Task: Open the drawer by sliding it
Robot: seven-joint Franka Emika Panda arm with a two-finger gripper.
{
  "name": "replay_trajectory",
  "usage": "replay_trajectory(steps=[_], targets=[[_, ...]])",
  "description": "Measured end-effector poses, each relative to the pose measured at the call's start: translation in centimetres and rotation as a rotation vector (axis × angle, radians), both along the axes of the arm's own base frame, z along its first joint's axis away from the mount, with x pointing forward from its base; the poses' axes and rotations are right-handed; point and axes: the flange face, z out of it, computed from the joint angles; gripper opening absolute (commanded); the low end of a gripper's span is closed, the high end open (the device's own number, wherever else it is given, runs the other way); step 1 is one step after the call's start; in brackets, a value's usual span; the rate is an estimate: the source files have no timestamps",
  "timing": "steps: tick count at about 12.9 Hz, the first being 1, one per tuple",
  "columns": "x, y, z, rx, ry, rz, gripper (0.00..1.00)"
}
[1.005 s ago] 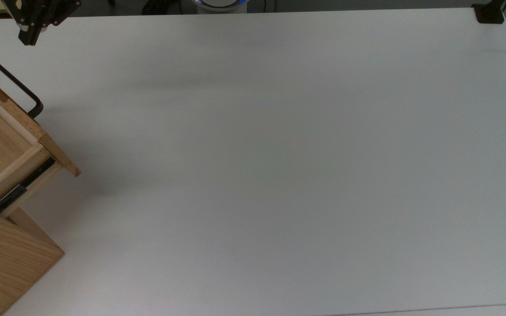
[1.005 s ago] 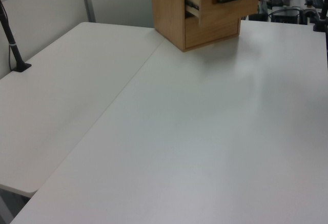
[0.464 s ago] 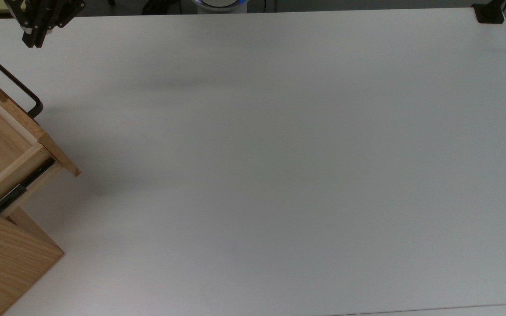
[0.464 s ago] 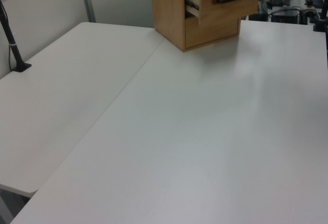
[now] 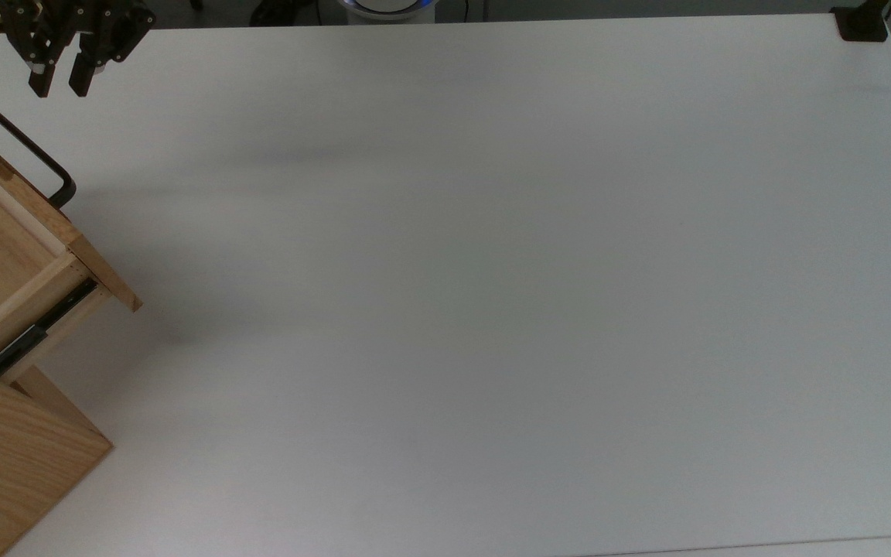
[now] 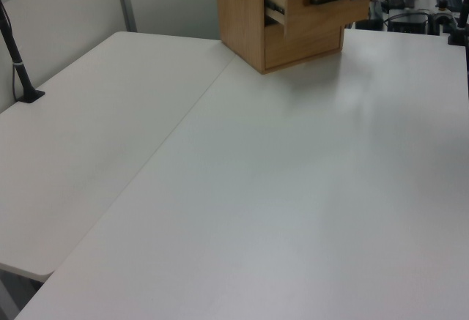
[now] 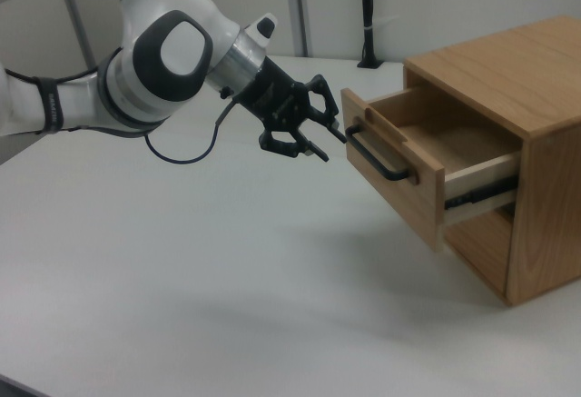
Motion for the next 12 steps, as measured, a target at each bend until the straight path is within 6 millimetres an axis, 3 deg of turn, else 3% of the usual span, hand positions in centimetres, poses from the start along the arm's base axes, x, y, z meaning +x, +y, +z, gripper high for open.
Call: replay_trajectory(steps=[4,7,10,12], targets=[[1.6,-1.5,-0.5,0.008,-0.040,-0.034,0.47],[2.2,-1.7,-0.4,0.060,-0.120,-0.136,0.69],[3.0,1.5,-0.8,0.197,-0.215,-0.285,1.00],[3.5,5.7,-0.9,0.351,-0.216,-0.425,1.00]])
